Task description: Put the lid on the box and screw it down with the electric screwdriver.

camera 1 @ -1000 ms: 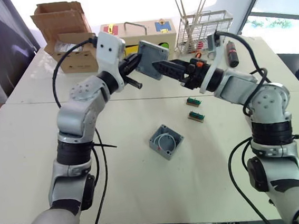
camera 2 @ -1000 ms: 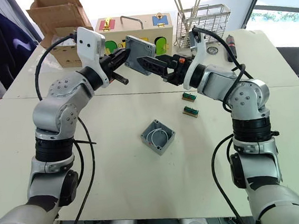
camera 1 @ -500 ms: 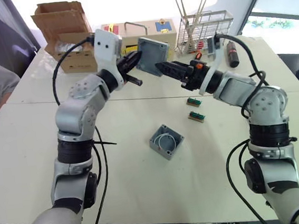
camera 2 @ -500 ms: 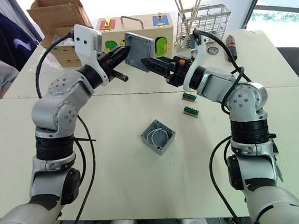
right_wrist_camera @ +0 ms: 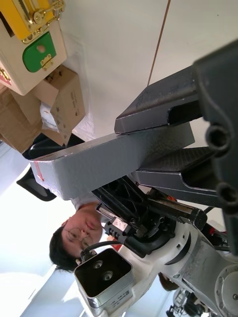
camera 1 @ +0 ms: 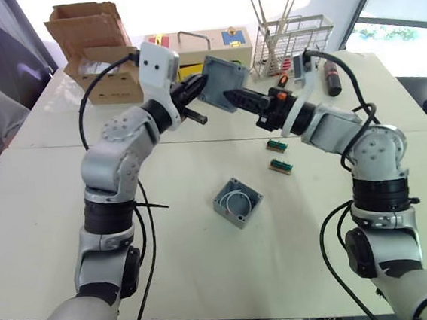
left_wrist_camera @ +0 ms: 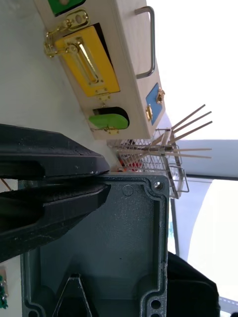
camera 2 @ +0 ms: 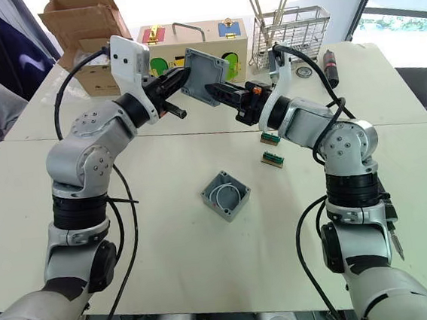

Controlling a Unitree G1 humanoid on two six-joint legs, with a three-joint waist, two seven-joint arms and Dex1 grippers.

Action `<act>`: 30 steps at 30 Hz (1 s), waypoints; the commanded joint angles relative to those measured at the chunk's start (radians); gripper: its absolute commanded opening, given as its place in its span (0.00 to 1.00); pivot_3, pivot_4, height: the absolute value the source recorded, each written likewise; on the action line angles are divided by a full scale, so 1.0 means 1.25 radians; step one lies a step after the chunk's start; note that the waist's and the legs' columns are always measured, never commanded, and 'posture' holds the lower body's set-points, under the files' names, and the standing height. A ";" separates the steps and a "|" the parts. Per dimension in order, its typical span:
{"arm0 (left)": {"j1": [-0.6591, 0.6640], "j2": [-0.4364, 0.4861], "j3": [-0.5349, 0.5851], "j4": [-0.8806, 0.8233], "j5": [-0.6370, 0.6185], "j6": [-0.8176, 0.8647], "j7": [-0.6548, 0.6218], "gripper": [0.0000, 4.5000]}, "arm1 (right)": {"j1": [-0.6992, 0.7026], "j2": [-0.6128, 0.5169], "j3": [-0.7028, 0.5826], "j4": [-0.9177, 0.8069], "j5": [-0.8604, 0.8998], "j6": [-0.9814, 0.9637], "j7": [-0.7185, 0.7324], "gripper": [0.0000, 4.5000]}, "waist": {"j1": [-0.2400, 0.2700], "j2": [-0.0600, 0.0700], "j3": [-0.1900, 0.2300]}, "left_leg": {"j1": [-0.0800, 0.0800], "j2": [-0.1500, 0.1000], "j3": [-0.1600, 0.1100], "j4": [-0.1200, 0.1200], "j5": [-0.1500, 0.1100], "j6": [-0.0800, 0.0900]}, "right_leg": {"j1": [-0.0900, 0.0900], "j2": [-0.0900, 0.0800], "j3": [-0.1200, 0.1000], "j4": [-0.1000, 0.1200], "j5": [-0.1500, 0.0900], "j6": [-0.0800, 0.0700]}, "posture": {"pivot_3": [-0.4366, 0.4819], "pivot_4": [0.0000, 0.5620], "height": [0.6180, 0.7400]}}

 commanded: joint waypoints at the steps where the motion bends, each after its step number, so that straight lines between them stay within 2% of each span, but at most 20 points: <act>1: -0.003 0.010 0.031 0.001 -0.009 -0.009 -0.003 0.45 | -0.004 -0.012 -0.014 -0.067 -0.020 -0.046 0.033 0.05 | 0.000 0.000 0.000 | 0.000 0.000 0.000 0.000 0.000 0.000 | 0.000 0.000 0.000 0.000 0.000 0.000 | 0.48 0.27 1.00; 4: -0.008 0.025 0.086 0.017 -0.044 0.008 -0.004 0.80 | 0.019 -0.044 0.011 -0.112 -0.115 -0.120 0.059 0.05 | 0.000 0.000 0.000 | 0.000 0.000 0.000 0.000 0.000 0.000 | 0.000 0.000 0.000 0.000 0.000 0.000 | 0.48 0.27 1.00; 6: -0.004 0.064 0.150 0.032 -0.110 0.065 -0.036 0.99 | 0.075 -0.113 0.060 -0.168 -0.240 -0.216 0.106 0.05 | 0.002 0.000 0.000 | 0.000 0.000 0.000 0.000 0.000 0.000 | 0.000 0.000 0.000 0.000 0.000 0.000 | 0.48 0.27 1.00; 9: 0.009 0.129 0.212 0.050 -0.196 0.146 -0.088 0.99 | 0.176 -0.210 0.139 -0.222 -0.434 -0.403 0.178 0.05 | 0.000 0.000 0.000 | 0.000 0.000 0.000 -0.001 0.000 0.000 | 0.000 0.000 0.000 -0.002 0.000 0.000 | 0.48 0.27 1.00; 12: 0.031 0.183 0.236 0.050 -0.270 0.225 -0.147 0.99 | 0.262 -0.265 0.191 -0.226 -0.627 -0.654 0.212 0.05 | -0.001 0.000 0.000 | 0.000 0.000 0.000 -0.001 0.000 0.000 | 0.000 0.001 0.000 -0.005 0.000 0.000 | 0.48 0.27 1.00; 14: 0.052 0.204 0.236 0.039 -0.291 0.240 -0.181 0.99 | 0.309 -0.311 0.226 -0.200 -0.796 -0.880 0.204 0.05 | 0.002 0.000 0.000 | 0.000 0.001 0.001 -0.001 0.000 0.000 | 0.001 0.001 0.000 -0.008 0.000 0.000 | 0.48 0.27 1.00; 16: 0.071 0.229 0.207 0.042 -0.307 0.269 -0.231 0.99 | 0.366 -0.356 0.252 -0.158 -0.970 -1.112 0.150 0.05 | 0.003 0.000 0.000 | 0.000 0.001 0.001 -0.001 0.000 0.000 | 0.002 0.001 0.000 -0.008 0.000 0.001 | 0.48 0.27 1.00; 18: 0.083 0.239 0.166 0.034 -0.321 0.289 -0.274 0.99 | 0.404 -0.373 0.266 -0.115 -1.096 -1.253 0.087 0.05 | 0.005 0.000 0.000 | 0.000 0.001 0.000 0.000 0.000 0.000 | 0.003 0.001 0.000 -0.009 0.000 0.001 | 0.48 0.27 1.00; 24: 0.094 0.210 0.089 0.011 -0.332 0.307 -0.305 0.99 | 0.463 -0.351 0.267 -0.032 -1.279 -1.390 -0.034 0.05 | 0.003 0.000 0.000 | 0.001 0.001 0.000 0.000 0.000 -0.001 | 0.006 0.001 0.000 -0.011 0.000 0.001 | 0.48 0.27 1.00; 30: 0.112 0.187 -0.011 -0.002 -0.299 0.278 -0.334 0.99 | 0.459 -0.314 0.266 0.008 -1.402 -1.381 -0.115 0.05 | 0.002 0.000 0.000 | 0.003 0.001 0.000 0.000 0.000 -0.001 | 0.006 0.002 0.000 -0.011 0.000 0.001 | 0.48 0.27 1.00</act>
